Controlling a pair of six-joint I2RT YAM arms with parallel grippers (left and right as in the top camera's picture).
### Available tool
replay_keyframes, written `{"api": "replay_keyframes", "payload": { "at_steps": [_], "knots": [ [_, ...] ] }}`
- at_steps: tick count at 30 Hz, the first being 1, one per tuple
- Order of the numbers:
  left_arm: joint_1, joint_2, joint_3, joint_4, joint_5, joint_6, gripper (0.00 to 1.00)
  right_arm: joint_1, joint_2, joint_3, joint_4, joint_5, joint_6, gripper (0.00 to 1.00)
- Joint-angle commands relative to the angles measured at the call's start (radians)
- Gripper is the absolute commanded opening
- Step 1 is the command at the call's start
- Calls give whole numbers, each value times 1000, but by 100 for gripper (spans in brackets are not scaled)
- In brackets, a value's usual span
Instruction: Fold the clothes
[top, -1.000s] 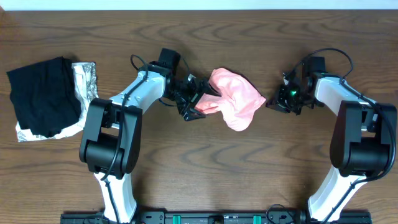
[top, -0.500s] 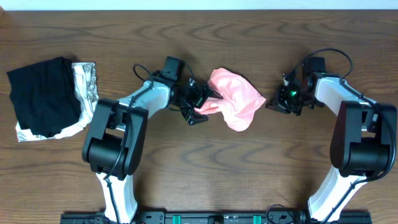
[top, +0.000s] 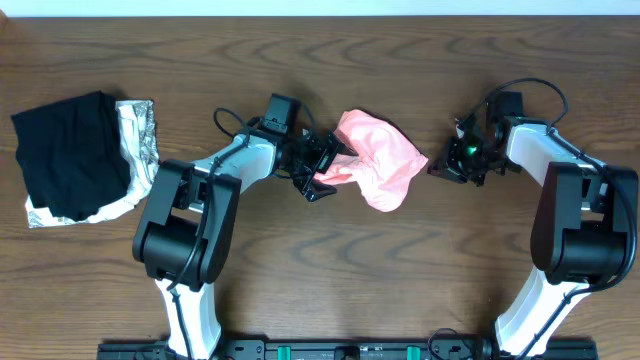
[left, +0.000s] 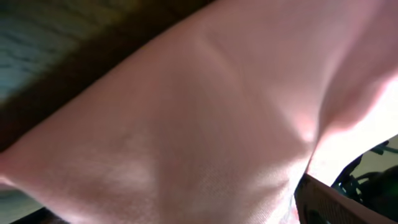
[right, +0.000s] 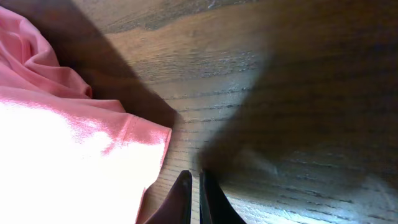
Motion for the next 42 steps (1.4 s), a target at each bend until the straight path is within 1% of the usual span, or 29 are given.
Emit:
{"api": "replay_keyframes", "payload": {
  "at_steps": [1, 3, 5, 8, 12, 16, 17, 21, 26, 28, 33, 42],
  "knots": [
    [-1, 8, -8, -5, -144, 3, 85, -2, 31, -27, -16, 134, -13, 7],
    [-1, 8, -8, -5, -165, 3, 70, -2, 31, -27, -16, 134, -13, 7],
    [-1, 8, -8, -5, -173, 3, 60, -2, 31, -27, -16, 134, -13, 7],
    [-1, 8, -8, -5, -183, 3, 52, -2, 31, -27, -16, 134, -13, 7],
    [-1, 8, -8, -5, -182, 3, 47, -2, 31, -27, -15, 134, -13, 7],
    [-1, 8, -8, -18, -180, 15, 41, -2, 31, -27, -16, 134, -13, 8],
    [-1, 8, -8, -26, -180, 26, 40, -2, 31, -27, -16, 134, -13, 8],
    [4, 7, -8, -84, -197, 86, 32, -2, 31, -27, -16, 134, -13, 8],
    [23, -6, -8, -178, -290, 169, 21, -2, 31, -27, -17, 134, -13, 7],
    [35, -18, -8, -199, -325, 193, 19, -2, 31, -27, -19, 134, -13, 8],
    [75, -85, -8, -238, -463, 246, 19, -2, 31, -27, -19, 134, -13, 8],
    [125, -294, -8, -250, -725, 321, 19, -2, 31, -27, -19, 134, -13, 8]
  ]
}}
